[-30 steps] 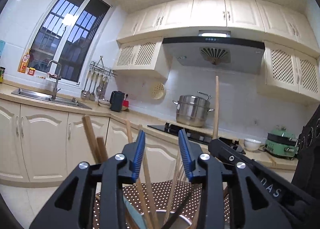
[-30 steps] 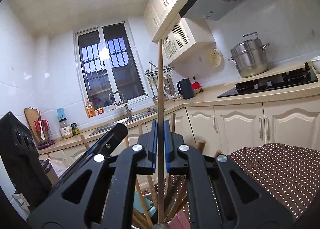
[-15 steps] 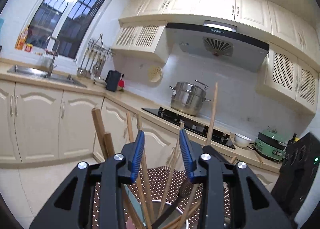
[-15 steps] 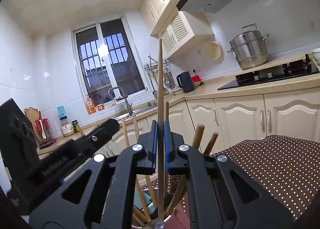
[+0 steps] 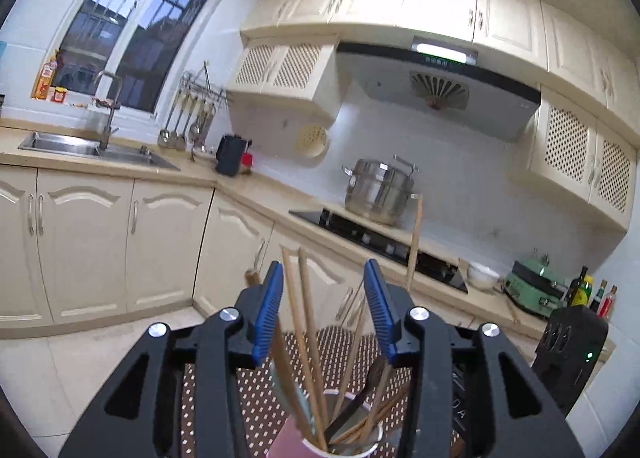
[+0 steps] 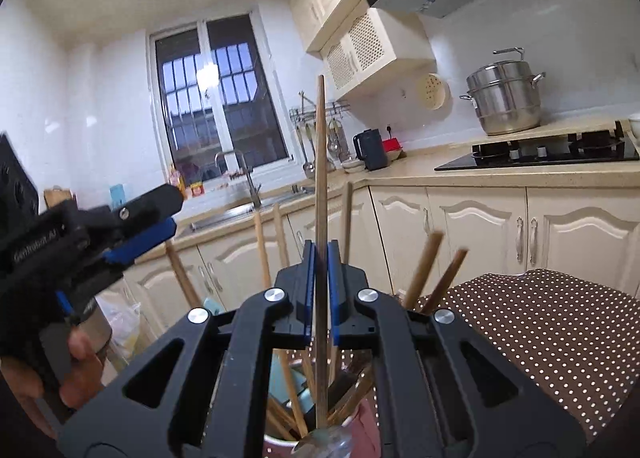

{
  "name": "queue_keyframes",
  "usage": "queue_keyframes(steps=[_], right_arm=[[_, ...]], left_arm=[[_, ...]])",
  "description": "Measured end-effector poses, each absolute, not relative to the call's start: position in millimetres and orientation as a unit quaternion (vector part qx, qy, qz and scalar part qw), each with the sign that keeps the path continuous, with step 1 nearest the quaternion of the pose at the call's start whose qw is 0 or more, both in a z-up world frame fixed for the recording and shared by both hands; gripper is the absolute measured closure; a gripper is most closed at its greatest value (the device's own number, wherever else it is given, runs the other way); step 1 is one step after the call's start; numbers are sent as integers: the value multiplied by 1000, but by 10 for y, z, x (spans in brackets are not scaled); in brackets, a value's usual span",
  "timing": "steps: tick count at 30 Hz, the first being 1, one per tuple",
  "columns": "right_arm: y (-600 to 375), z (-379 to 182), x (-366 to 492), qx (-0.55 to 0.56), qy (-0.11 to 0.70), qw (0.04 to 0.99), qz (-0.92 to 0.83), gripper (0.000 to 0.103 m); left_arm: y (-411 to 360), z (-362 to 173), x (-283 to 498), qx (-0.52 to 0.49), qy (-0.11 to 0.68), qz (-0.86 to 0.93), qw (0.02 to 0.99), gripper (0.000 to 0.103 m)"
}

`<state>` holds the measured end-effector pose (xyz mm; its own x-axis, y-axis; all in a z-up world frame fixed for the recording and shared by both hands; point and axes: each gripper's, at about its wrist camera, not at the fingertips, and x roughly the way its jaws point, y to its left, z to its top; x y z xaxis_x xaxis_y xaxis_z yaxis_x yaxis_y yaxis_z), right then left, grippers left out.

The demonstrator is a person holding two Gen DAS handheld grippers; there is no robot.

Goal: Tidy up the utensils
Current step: 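Open the left tool releasing its chopstick while the right tool releases its chopstick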

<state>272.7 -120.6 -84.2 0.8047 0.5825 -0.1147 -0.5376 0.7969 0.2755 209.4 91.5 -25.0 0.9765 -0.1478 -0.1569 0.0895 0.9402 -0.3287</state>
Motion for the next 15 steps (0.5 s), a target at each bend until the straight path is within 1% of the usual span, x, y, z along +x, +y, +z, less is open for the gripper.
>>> queue_keyframes(steps=[9,12,13,14,15], right_arm=[[-1174,-827,2501,71,126,950,277,96],[-1164,-818,2431,62,138,952,267,95],[-1176,-809,2399,65,139,952,264,95],[-1187,-795,2374,67,141,953,261,93],[-1192,-770,2344,67,141,954,257,86]], left_arm=[[944,-207,1949,-139,109,-68,982,57],[939,-151,1861,-136,105,-76,982,52],[933,-135,1842,-136,105,-80,982,51],[932,-109,1801,-135,104,-85,982,51],[927,-92,1778,-133,104,-86,982,51]])
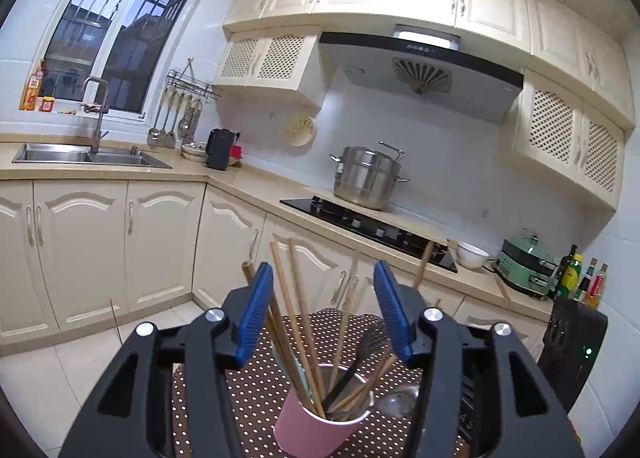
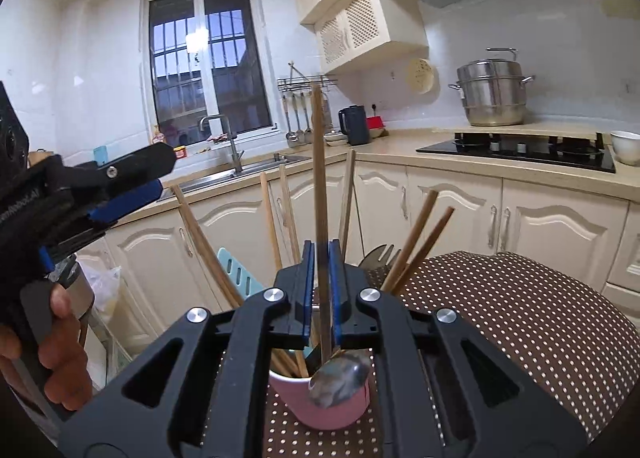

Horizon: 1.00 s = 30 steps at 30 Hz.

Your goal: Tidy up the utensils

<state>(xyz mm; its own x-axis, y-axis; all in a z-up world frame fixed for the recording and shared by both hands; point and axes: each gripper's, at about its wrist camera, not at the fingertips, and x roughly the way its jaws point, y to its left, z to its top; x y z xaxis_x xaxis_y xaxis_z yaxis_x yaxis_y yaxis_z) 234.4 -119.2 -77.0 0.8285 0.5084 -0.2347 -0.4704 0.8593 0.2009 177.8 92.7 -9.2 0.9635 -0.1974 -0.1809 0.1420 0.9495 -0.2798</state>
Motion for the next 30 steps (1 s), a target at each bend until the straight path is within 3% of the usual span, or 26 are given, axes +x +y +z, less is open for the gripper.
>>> queue_keyframes(steps=[2,3,8,22,30], right_arm=[[-1197,-726,2273,65,137,956,252,69],[-1196,-693,2222,62,133,957,248,56],[-1224,-559,1987,59,122,963,233,54],[-1402,-175,889,41,83,986,142,30],[-1424,-43,379,27,59,990,123,25]], left_arm=[[928,-44,1699,-128,101,-85,983,50],[932,-19,1653,-126,100,-85,983,48],[932,84,1418,-108,100,-75,986,44],[668,254,534,-43,87,-50,994,23],[551,334,116,-18,75,-39,996,19]])
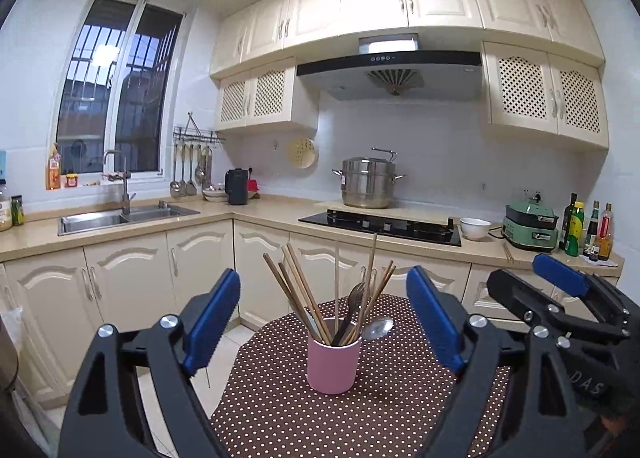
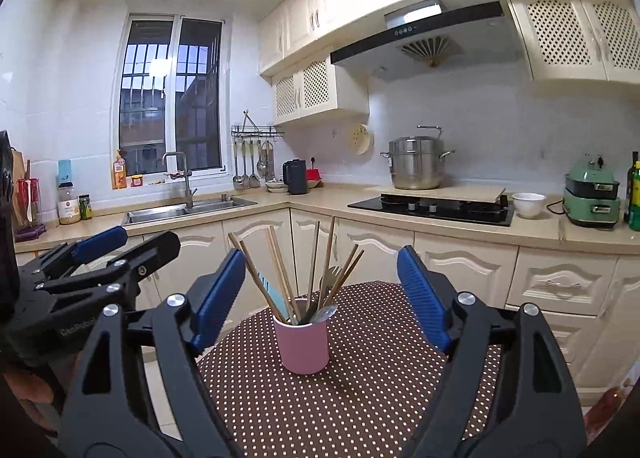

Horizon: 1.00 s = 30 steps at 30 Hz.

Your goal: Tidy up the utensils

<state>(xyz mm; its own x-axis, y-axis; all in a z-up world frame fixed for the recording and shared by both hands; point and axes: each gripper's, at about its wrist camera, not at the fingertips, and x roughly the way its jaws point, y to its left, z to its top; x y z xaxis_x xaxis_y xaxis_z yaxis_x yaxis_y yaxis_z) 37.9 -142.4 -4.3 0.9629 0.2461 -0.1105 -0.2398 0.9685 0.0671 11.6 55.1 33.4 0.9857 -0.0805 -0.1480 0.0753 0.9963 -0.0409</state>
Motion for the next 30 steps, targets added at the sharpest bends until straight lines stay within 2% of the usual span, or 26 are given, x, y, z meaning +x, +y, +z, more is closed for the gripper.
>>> queue_keyframes(steps=[15,30], right_arm=[[-1439,13,-52,21,46,993,109,22],[-1507,-31,-94,24,45,993,106,22]], left_arm=[[468,444,-330,6,37,-19,999,19],[420,418,-420,12,23,-18,1000,19]])
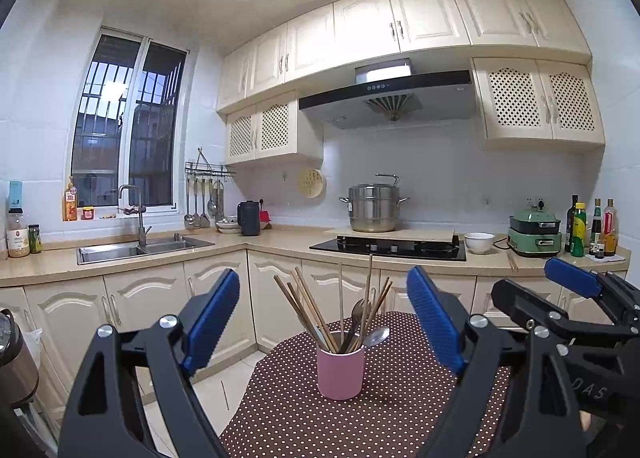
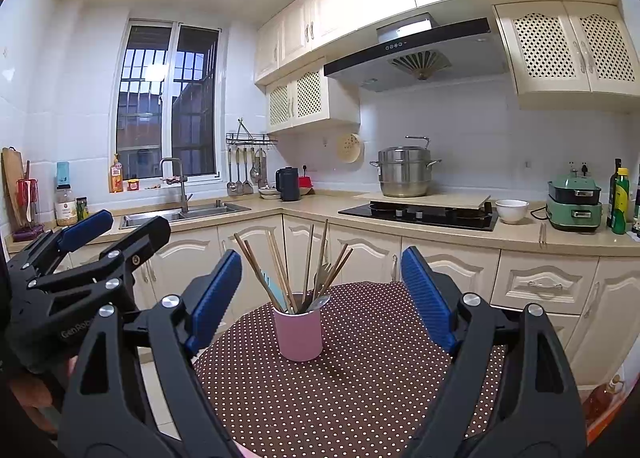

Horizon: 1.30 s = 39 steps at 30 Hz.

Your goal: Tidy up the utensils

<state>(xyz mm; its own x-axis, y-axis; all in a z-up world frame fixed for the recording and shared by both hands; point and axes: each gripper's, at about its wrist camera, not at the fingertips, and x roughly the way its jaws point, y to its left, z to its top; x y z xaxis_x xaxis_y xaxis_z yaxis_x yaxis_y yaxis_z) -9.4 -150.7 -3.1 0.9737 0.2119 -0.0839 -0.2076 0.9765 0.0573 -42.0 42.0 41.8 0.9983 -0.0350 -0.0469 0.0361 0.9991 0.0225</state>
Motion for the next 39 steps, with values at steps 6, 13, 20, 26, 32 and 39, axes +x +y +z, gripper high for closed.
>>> queue_keyframes(steps=[6,13,20,26,32,39], right_arm=[[-1522,-60,-68,27,50,993,107,22],[-1529,-59,-42,31,55,992,108,22],[-1545,-70,-17,33,59,992,108,22],[-1559,-69,-10,35,61,992,109,22],[-1559,-76,-13,36,62,992,108,22],[-1563,-85,-8,36,63,991,109,22]], left_arm=[[414,402,-414,16,23,-16,999,19],[412,391,-382,19,24,-16,999,19],[416,379,-352,20,26,-18,999,19],[414,374,-345,22,25,-18,999,19],[407,372,-328,22,27,-19,999,19],[393,364,-299,23,27,-19,999,19]])
